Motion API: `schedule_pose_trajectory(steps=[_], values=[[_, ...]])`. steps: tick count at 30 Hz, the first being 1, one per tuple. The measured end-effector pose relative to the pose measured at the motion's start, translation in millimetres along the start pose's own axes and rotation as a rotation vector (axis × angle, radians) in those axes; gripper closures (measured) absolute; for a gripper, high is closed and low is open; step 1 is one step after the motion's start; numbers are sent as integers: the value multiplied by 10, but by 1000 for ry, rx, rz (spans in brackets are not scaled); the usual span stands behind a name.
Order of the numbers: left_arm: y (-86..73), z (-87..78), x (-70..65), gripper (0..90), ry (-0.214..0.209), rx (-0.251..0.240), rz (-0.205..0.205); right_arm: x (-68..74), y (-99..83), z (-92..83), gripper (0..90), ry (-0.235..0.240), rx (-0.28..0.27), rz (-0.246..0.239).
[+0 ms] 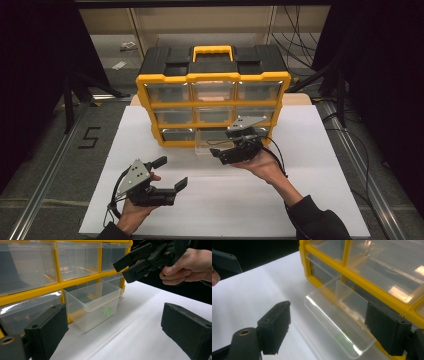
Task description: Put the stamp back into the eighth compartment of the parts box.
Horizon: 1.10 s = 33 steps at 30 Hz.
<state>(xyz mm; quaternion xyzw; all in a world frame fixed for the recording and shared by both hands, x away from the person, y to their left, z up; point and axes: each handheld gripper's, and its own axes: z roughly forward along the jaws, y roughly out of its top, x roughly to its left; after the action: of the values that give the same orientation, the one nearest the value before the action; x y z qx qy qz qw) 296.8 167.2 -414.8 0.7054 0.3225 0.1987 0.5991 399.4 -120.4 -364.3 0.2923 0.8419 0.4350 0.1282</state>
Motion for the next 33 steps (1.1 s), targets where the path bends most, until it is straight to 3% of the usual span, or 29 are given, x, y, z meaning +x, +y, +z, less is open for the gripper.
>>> schedule_pose_trajectory(steps=[33], values=[[1,-10,0,68,-3,-3,-4,176,-171,60,243,55,32,-20]])
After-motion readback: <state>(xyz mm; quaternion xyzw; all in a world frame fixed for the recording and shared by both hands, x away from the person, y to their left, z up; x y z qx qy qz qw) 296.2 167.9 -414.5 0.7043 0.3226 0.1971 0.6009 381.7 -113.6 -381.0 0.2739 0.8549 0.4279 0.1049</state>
